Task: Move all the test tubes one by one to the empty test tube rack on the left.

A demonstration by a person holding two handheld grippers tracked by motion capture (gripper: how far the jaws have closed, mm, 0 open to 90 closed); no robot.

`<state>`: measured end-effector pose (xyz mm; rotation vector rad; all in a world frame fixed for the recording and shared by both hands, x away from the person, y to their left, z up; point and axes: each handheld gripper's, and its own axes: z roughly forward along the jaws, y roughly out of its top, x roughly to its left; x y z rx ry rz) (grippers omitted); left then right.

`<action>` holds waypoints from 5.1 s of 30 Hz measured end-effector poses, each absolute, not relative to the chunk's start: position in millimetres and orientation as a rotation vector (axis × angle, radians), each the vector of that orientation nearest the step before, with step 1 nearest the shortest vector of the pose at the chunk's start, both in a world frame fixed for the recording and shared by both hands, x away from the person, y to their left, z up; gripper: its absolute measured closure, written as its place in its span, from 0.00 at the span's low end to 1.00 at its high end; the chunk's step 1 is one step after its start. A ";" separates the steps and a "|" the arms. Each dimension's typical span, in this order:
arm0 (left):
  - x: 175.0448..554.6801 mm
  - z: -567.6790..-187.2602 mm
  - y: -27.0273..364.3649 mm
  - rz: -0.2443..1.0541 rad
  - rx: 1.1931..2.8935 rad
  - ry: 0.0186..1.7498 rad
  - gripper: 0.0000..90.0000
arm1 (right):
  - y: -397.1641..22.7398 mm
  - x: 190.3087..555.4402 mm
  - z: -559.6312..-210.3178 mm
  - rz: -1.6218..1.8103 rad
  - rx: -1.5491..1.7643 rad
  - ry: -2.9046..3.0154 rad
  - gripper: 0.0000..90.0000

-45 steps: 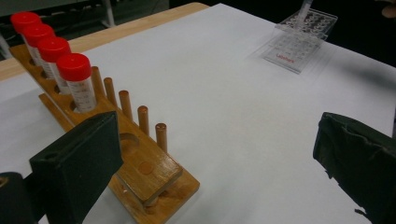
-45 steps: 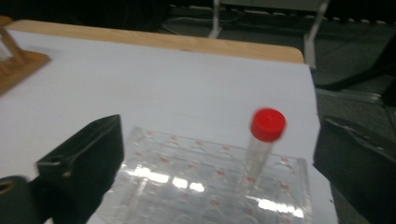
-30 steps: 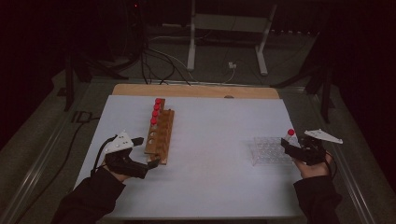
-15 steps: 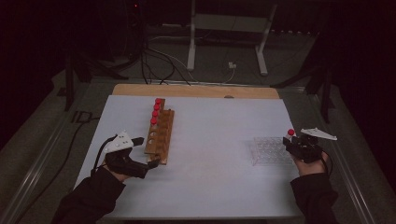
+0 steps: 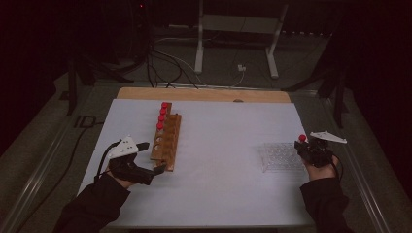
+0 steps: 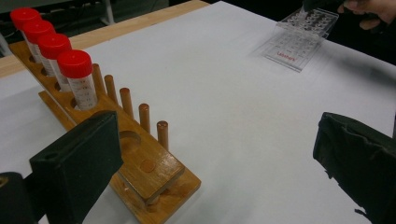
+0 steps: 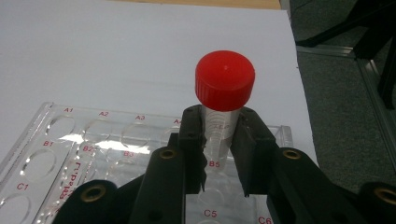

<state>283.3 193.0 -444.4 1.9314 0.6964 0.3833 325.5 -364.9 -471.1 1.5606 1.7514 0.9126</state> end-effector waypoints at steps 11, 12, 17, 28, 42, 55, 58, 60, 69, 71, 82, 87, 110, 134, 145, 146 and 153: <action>283.7 -444.6 193.3 0.382 1.936 0.697 0.02 | -365.2 316.9 -456.0 0.936 1.520 1.728 0.82; 283.6 -444.6 193.3 0.384 1.936 0.697 0.02 | -365.2 315.6 -453.7 0.940 1.516 1.722 0.82; 283.7 -444.5 193.0 0.382 1.937 0.695 0.02 | -365.6 307.9 -442.1 0.965 1.490 1.697 0.82; 283.2 -442.5 191.5 0.378 1.942 0.688 0.02 | -352.4 292.7 -418.3 1.028 1.402 1.698 0.82; 283.0 -438.7 185.2 0.368 1.954 0.662 0.02 | -301.4 285.4 -404.8 1.120 1.250 1.840 0.82; 285.7 -434.9 171.1 0.340 1.963 0.616 0.02 | -258.1 283.5 -415.4 1.155 1.152 1.992 0.82; 285.8 -433.4 165.7 0.332 1.969 0.598 0.02 | -249.0 283.1 -419.8 1.154 1.130 2.031 0.82; 285.9 -432.6 162.1 0.326 1.970 0.591 0.02 | -242.0 282.4 -423.5 1.148 1.110 2.059 0.82; 287.4 -425.4 144.6 0.299 1.980 0.533 0.02 | -214.3 277.3 -434.7 1.158 1.041 2.166 0.82; 288.0 -423.2 139.4 0.290 1.978 0.519 0.02 | -208.2 276.0 -437.1 1.153 1.022 2.188 0.82; 291.1 -411.6 103.0 0.266 1.986 0.421 0.04 | -186.5 270.5 -444.8 1.159 0.951 2.272 0.82; 292.3 -409.1 84.9 0.252 1.977 0.386 0.08 | -181.7 267.1 -444.5 1.176 0.934 2.288 0.82; 299.6 -425.8 23.7 0.230 2.034 0.279 0.71 | -169.4 262.1 -446.4 1.194 0.897 2.327 0.82; 318.5 -391.0 88.3 0.404 1.970 0.416 0.80 | -184.3 260.0 -434.3 1.324 0.933 2.214 0.15; 330.5 -370.0 133.1 0.529 1.903 0.517 0.80 | -190.4 260.1 -432.0 1.365 0.915 2.231 0.00; 331.4 -369.2 136.7 0.540 1.900 0.526 0.80 | -190.3 260.0 -432.1 1.363 0.914 2.229 0.00; 334.9 -368.4 159.8 0.587 1.884 0.589 0.80 | -192.0 260.1 -431.8 1.373 0.908 2.231 0.00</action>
